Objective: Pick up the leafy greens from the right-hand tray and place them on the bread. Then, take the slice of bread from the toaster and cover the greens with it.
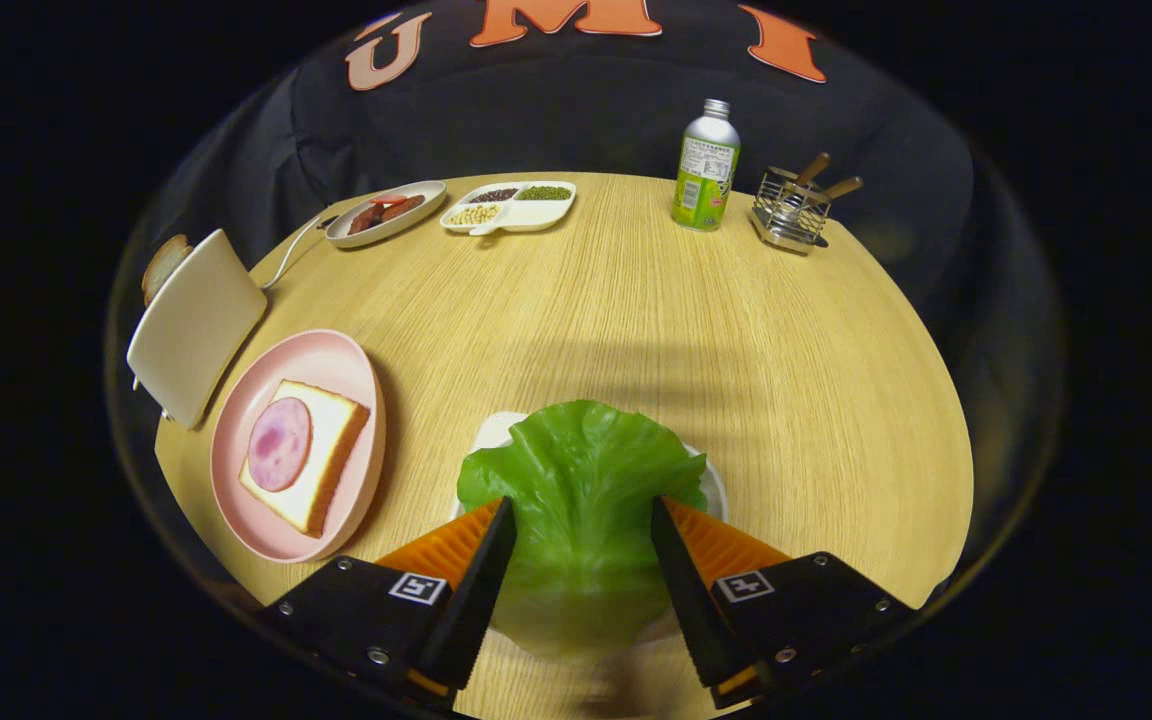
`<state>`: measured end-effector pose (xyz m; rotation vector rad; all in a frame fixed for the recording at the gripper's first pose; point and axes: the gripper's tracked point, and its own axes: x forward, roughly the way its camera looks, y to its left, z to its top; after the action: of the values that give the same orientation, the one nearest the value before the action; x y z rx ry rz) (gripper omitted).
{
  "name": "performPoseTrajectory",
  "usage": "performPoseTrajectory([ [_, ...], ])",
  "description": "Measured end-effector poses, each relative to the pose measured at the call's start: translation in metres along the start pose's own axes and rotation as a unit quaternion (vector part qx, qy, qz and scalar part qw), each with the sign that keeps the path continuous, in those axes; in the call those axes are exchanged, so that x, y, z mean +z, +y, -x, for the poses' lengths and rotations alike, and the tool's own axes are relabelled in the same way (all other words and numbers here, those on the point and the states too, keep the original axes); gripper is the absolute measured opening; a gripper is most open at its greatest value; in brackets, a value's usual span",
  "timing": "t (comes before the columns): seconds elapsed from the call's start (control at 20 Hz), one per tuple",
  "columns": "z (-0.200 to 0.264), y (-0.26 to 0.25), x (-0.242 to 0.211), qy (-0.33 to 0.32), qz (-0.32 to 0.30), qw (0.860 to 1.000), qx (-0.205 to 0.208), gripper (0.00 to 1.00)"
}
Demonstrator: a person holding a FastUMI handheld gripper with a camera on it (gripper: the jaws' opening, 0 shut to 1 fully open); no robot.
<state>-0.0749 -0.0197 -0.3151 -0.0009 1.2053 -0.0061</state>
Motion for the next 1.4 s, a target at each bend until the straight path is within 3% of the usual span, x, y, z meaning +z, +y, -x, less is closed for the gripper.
performPoseTrajectory([
  [0.15,0.000,-0.006,0.002,-0.003,-0.009,1.000,-0.008,0.69],
  [0.35,-0.002,-0.003,0.003,-0.013,-0.002,1.000,-0.002,0.41],
  [0.4,-0.002,-0.001,0.005,-0.017,0.003,1.000,-0.001,0.29],
  [0.6,-0.002,0.002,0.006,-0.023,-0.011,1.000,0.011,0.06],
  [1.05,0.032,0.016,0.032,-0.080,-0.042,0.994,0.064,0.02],
  [1.4,0.066,0.059,0.064,-0.128,-0.013,0.985,0.113,0.02],
])
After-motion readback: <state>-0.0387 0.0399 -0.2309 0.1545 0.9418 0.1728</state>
